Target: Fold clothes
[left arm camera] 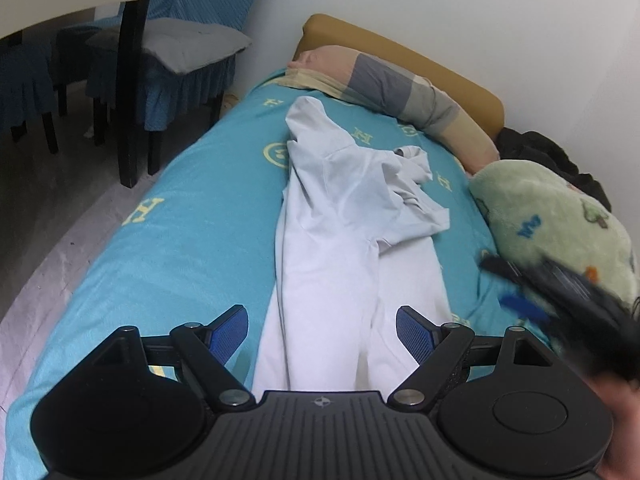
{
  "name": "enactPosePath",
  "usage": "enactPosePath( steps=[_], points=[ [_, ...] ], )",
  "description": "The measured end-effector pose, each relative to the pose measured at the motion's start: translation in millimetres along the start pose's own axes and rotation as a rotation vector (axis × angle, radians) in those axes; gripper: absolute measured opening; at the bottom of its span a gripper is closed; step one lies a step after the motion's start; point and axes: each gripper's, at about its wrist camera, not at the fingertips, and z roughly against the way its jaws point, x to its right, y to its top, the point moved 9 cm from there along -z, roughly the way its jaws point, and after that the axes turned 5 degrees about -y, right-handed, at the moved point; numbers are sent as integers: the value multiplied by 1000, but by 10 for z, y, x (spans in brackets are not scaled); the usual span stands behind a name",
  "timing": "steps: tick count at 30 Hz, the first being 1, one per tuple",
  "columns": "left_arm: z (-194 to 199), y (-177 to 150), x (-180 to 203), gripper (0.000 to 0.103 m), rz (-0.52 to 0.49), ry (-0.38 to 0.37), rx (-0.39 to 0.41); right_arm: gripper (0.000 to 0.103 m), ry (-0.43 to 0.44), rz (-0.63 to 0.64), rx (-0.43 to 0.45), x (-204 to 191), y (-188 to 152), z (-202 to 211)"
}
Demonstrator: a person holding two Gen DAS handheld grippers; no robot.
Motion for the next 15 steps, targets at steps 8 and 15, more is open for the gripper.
enactPosePath(
  steps=[8, 15],
  points=[
    [241, -441, -104, 83, 121, -18, -138, 83, 66, -63, -111, 116, -925, 1295],
    [549, -972, -380, 79, 258, 96, -260, 80, 84, -228, -204, 397, -1519, 1737]
  ],
)
